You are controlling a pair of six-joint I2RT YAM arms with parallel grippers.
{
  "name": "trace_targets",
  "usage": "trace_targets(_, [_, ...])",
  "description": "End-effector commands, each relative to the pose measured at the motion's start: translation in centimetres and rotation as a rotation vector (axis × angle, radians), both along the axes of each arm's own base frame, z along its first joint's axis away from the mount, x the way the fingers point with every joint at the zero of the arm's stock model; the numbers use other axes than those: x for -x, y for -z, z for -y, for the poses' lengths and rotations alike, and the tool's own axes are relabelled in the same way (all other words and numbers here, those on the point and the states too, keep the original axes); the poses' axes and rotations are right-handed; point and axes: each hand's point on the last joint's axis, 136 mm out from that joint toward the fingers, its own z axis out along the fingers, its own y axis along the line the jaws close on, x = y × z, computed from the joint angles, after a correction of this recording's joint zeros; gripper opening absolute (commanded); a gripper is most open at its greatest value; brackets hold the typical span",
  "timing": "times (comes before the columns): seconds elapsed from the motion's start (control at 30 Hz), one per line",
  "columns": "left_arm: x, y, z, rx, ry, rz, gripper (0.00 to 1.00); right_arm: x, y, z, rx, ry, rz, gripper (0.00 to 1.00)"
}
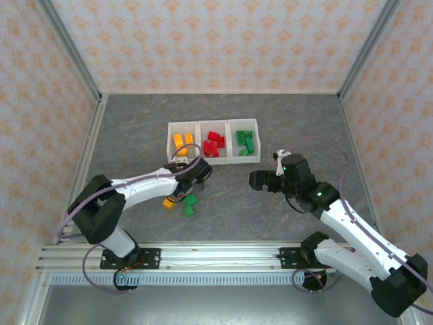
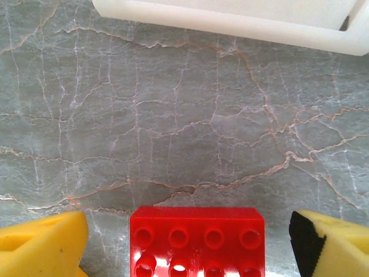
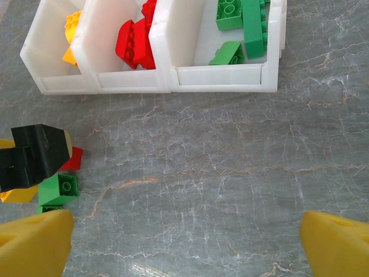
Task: Sort the legos into containers by color
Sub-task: Pick up the lego from the center of the table.
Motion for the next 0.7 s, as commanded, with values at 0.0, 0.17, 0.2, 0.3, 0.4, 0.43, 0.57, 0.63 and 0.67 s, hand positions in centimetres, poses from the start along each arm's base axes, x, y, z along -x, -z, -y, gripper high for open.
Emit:
trace_targets(0.0, [0.4, 1.2, -1.0, -0.054, -0.014, -0.028, 0.87, 0.0, 0.4, 0.1, 0.007, 0.01, 0.0, 1.0])
trace_targets(0.17, [0.8, 2.7, -0.7, -0.044, -0.006, -0.066, 0.86, 0.0, 0.4, 0.1, 0.01, 0.012, -0.001, 1.0])
trace_targets(0.2, [0.8, 2.9, -0.6, -0.042, -0.006, -0.07, 0.86, 0.0, 0.4, 0.1, 0.01, 0.011, 0.0, 1.0])
trace_targets(0.3, [1.1, 3.4, -0.5, -0.032, -0.002, -0.083, 0.86, 0.0, 0.4, 0.0, 0.01, 0.01, -0.001, 1.0])
trace_targets(0.4, [1.1, 3.9, -0.1, -0.013, 0.006, -0.094, 0.79, 0.0, 0.5, 0.1, 0.012, 0.012, -0.002, 1.0])
trace_targets(0.43, [1.1, 4.1, 0.0, -0.006, 0.009, -0.094, 0.75, 0.0, 0.4, 0.1, 0.011, 0.011, -0.001, 1.0])
trace_targets(0.57, [1.1, 4.6, 0.3, 0.008, 0.011, -0.096, 0.61, 0.0, 0.5, 0.1, 0.014, 0.014, -0.001, 1.0])
trace_targets(0.63, [1.0, 4.7, 0.3, 0.013, 0.01, -0.091, 0.52, 0.0, 0.5, 0.1, 0.016, 0.015, -0.004, 1.0])
trace_targets(0.67, [0.8, 4.7, 0.5, 0.019, 0.011, -0.085, 0.5, 0.0, 0.5, 0.2, 0.017, 0.016, -0.002, 1.0])
